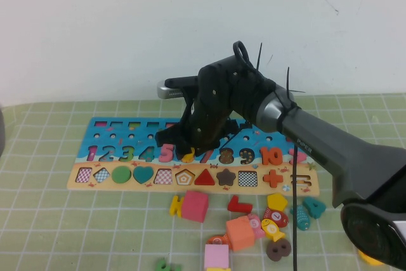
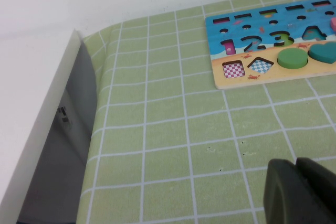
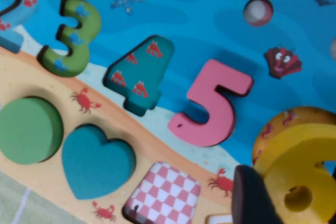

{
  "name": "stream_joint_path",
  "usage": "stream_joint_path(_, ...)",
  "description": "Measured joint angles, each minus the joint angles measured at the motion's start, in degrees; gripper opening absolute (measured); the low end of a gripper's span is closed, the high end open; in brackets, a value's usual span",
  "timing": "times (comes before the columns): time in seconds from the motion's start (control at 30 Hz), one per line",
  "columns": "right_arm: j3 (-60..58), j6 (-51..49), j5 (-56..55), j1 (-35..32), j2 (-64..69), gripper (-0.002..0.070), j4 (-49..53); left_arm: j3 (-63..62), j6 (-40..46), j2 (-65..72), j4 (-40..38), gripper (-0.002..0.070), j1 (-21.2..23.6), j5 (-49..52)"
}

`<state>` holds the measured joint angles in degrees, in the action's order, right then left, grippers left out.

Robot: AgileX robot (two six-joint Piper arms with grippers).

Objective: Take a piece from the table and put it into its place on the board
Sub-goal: Place the "number 6" into the hole of the number 6

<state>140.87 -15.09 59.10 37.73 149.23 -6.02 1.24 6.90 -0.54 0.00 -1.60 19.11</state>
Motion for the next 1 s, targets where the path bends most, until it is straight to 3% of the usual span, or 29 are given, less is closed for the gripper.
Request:
stream_joint_path(0.23,0.0,-0.5,-0.3,-0.2,1.1,0.0284,-0.4,0.0,0.0,0.0,0.0,-0.0001,0.0,0.0)
stream_joint_path(0.6,0.0,-0.9,-2.7,-0.2,1.5,0.04,-0.9,0.0,0.0,0.0,0.0,-0.0001,0.0,0.0)
stream_joint_path(1.0,0.0,-3.0,-3.0,-0.9,1.6,0.0404,-0.9,0.0,0.0,0.0,0.0,-0.0001,0.0,0.0)
